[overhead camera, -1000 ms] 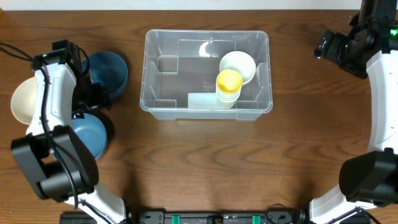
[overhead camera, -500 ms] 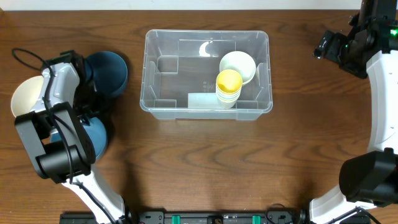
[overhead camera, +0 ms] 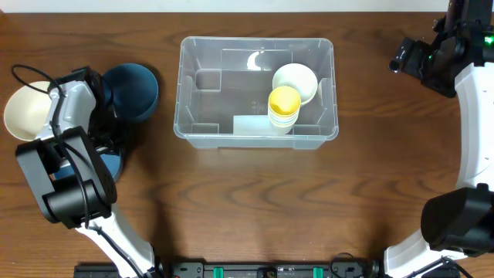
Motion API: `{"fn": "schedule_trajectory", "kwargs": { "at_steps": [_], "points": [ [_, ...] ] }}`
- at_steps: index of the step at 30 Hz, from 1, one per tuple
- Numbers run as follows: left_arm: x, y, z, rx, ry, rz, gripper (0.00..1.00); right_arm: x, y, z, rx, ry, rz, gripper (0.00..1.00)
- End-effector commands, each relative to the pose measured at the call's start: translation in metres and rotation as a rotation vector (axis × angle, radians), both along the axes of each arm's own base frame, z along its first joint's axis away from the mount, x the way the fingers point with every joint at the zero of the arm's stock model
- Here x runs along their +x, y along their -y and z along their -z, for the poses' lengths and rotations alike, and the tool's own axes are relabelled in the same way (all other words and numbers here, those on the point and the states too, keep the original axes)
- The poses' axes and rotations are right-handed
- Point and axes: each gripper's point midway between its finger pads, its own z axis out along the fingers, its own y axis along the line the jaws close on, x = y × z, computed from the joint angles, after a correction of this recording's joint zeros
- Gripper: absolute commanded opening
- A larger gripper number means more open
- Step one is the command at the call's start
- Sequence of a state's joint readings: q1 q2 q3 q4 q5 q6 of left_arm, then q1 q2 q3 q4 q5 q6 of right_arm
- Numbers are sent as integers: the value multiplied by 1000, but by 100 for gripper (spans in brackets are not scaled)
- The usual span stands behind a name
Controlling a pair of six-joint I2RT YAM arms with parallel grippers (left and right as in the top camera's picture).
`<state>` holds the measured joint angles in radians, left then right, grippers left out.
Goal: Pack container
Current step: 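Grasp the blue bowl rim with the left gripper and lift, then lower the blue bowl into the left side of the bin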
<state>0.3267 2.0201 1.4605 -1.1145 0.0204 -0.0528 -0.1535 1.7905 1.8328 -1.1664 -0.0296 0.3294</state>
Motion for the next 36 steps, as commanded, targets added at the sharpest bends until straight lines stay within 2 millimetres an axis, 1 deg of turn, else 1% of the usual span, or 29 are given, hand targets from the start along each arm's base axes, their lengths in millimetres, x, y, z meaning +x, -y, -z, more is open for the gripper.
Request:
{"fn": "schedule_trajectory", "kwargs": {
  "at_steps": [1,5,8,11,15,17,19,21,23,26,29,33,36],
  "points": [
    [5,5,-24,-13,78,-19,6,-1,2,-10,-4,25,11,99],
    [8,9,-58,-10,178,-21,6,0,2,-10,-4,25,11,99],
    [6,13,-92,2,268,-19,6,-1,2,-10,-4,25,11,99],
    [-2,20,-127,8,358,-15,6,0,2,-10,-4,25,11,99],
    [-7,41,-172,-25,521,13,6,-1,2,-10,-4,25,11,99],
    [-5,54,-190,-32,599,59,6,0,2,-10,-4,25,11,99],
    [0,67,-203,-27,663,112,6,0,2,-10,-4,25,11,99],
    [7,83,-211,-30,708,186,6,-1,2,-10,-4,25,11,99],
    [16,104,-215,-46,742,264,6,-1,2,-10,-4,25,11,99],
    [32,145,-215,-78,783,423,6,-1,2,-10,-4,25,11,99],
    [46,175,-211,-68,807,533,6,-1,2,-10,-4,25,11,99],
    [60,196,-205,-7,822,603,6,-1,2,-10,-4,25,11,99],
    [66,215,-200,-11,833,671,6,-1,2,-10,-4,25,11,99]
  ]
}}
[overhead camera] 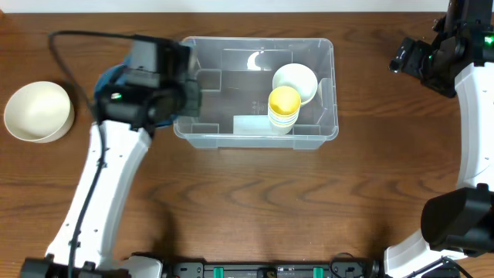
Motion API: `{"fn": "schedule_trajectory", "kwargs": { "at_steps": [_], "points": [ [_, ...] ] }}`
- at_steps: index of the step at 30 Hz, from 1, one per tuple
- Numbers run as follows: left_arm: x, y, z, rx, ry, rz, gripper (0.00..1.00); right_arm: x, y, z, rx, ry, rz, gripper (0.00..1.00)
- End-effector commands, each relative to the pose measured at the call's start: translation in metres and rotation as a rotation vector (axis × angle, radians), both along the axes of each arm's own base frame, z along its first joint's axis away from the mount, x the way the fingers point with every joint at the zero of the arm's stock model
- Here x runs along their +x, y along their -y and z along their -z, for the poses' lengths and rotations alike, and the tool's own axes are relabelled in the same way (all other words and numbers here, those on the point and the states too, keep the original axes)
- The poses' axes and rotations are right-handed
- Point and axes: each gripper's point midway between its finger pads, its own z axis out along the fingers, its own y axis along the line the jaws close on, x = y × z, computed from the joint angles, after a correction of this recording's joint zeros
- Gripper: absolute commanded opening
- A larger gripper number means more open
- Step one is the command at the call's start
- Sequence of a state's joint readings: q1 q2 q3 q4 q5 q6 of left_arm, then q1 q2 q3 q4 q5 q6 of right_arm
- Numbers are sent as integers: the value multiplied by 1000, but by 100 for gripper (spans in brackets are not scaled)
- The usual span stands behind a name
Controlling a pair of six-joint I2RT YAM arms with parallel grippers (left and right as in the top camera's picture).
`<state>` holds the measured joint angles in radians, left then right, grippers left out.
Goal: Pack container
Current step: 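Lower the blue bowl into the left side of the bin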
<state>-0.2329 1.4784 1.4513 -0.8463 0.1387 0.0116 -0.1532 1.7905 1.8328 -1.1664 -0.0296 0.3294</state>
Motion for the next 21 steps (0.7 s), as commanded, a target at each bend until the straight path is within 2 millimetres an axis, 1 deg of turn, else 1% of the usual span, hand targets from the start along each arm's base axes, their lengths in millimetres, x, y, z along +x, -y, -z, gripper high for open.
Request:
{"fn": "schedule_trajectory", "kwargs": {
  "at_steps": [1,8,12,15,17,21],
  "points": [
    [7,9,0,68,38,49,6,-1,2,-10,-4,25,11,99],
    [8,50,14,124,53,201,6,-1,2,-10,-4,25,11,99],
    [7,73,27,186,60,295,6,-1,2,-10,-4,25,11,99],
    [10,82,44,264,48,325,6,-1,2,-10,-4,25,11,99],
    [14,83,57,301,32,324,6,-1,2,-10,-4,26,11,99],
    [19,87,82,322,-15,334,6,-1,2,-10,-4,25,11,99]
  ]
}}
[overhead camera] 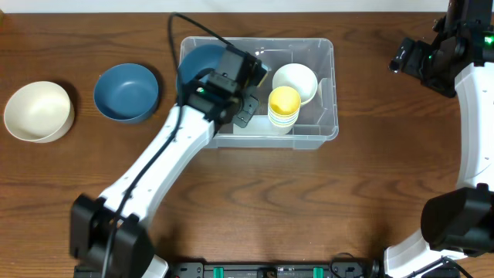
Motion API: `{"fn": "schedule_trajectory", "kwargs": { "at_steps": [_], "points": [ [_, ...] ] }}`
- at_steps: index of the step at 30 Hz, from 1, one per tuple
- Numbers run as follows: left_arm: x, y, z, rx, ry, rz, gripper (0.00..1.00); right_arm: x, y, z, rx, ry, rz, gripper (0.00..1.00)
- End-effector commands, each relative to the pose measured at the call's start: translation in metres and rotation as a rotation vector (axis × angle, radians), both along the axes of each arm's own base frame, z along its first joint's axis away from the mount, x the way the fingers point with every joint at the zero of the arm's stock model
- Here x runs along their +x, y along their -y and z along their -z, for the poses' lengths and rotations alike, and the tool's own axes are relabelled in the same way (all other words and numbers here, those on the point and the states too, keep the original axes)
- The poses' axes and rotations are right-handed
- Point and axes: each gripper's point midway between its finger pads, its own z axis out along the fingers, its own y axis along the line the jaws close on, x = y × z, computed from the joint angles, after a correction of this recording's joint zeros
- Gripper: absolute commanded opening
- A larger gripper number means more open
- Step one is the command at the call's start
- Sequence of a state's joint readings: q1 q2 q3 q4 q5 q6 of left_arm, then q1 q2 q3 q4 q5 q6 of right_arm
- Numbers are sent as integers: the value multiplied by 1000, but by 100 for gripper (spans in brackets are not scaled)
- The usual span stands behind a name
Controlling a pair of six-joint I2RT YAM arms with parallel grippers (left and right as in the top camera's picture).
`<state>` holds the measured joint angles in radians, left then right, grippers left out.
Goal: Pack container
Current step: 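Lower the blue bowl into the left side of the bin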
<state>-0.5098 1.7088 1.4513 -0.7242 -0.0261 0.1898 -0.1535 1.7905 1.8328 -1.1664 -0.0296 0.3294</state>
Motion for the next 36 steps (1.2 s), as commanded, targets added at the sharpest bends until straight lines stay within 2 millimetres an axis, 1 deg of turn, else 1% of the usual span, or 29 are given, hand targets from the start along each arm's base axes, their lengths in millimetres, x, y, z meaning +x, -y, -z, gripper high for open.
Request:
{"fn": "schedule_trajectory", "kwargs": {
  "at_steps": [1,6,13,21,31,32,33,34,36],
  "points": [
    [10,-6,14,67,3,-4,6,0,2,-10,-4,25,11,99],
    [18,-2,31,73,-8,-4,6,-1,2,-10,-4,25,11,99],
    [30,5,39,59,17,-4,6,-1,2,-10,-4,25,11,99],
    [28,9,64,63,-44,5,6,-1,2,-10,-4,25,11,99],
    [27,9,80,81,-76,6,6,-1,2,-10,-4,26,11,99],
    [27,8,80,82,-77,6,8,-1,2,-10,-4,25,11,99],
    [27,9,81,83,-79,6,14,0,2,-10,-4,25,11,99],
    [27,8,81,83,-79,6,25,-1,2,-10,-4,25,11,99],
    [27,8,81,83,-78,6,27,0,2,-10,-4,25,11,99]
  ]
}}
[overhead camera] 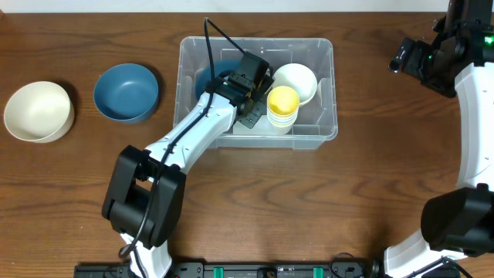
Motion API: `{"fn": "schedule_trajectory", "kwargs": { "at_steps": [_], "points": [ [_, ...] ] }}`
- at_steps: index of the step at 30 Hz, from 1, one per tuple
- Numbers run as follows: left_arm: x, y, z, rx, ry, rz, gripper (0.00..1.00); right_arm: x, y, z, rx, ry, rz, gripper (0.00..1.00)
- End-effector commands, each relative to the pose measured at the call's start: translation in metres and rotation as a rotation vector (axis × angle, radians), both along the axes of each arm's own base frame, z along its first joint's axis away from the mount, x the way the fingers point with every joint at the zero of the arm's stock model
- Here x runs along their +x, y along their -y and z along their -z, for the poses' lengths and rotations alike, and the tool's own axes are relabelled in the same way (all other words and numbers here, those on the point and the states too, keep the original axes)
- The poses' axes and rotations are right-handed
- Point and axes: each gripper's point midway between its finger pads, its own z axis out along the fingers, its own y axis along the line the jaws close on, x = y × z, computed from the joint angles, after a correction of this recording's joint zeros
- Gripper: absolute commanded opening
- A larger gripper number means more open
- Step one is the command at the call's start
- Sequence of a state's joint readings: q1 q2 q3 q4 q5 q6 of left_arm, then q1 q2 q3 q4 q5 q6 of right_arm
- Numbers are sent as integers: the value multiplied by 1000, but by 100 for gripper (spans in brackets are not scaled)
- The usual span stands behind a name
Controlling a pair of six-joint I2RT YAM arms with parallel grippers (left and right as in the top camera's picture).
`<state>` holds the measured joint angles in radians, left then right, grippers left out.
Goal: Pack container
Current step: 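Lower the blue bowl into the left side of the bin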
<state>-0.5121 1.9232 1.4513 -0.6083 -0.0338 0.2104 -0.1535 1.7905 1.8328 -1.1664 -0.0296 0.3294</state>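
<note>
A clear plastic container (332, 93) stands in the middle of the table. Inside it, on the right, are a white bowl (299, 76) and a stack of yellow cups (283, 105). My left gripper (233, 76) reaches down into the container's left half. It is shut on the right rim of a blue bowl (207, 79), which sits low inside; the wrist hides most of the fingers. My right gripper (399, 59) hangs at the far right, away from everything, too dark to read.
A second blue bowl (126, 93) and a cream bowl (37, 112) stand on the table left of the container. A flat pale piece (248, 126) lies at the container's front wall. The left arm stretches from the front edge up to the container.
My left gripper has moved a little to the right and lower with the blue bowl, which now sits deep in the container's left half. The right arm has not moved.
My left gripper was at the blue bowls on the left of the table. Then it was beside the container's left wall over a blue bowl. Then it held one blue bowl above the container's left half, one staying behind. Now that bowl is down inside.
</note>
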Motion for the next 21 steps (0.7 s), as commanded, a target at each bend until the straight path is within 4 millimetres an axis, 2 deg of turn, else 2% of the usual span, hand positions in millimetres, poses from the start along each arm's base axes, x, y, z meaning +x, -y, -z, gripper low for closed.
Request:
{"fn": "schedule_trajectory", "kwargs": {
  "at_steps": [1,10,14,16,18,21],
  "points": [
    [4,-4,3,20,3,-10,28,-1,2,-10,-4,25,11,99],
    [8,-2,0,8,24,-11,28,-1,2,-10,-4,25,11,99],
    [13,0,-20,-20,60,-27,28,0,2,-10,-4,25,11,99],
    [16,1,-45,-63,100,-65,32,-1,2,-10,-4,25,11,99],
    [20,-2,-81,-119,155,-114,35,-1,2,-10,-4,25,11,99],
    [21,-18,-135,-190,237,-179,37,-1,2,-10,-4,25,11,99]
  ]
}}
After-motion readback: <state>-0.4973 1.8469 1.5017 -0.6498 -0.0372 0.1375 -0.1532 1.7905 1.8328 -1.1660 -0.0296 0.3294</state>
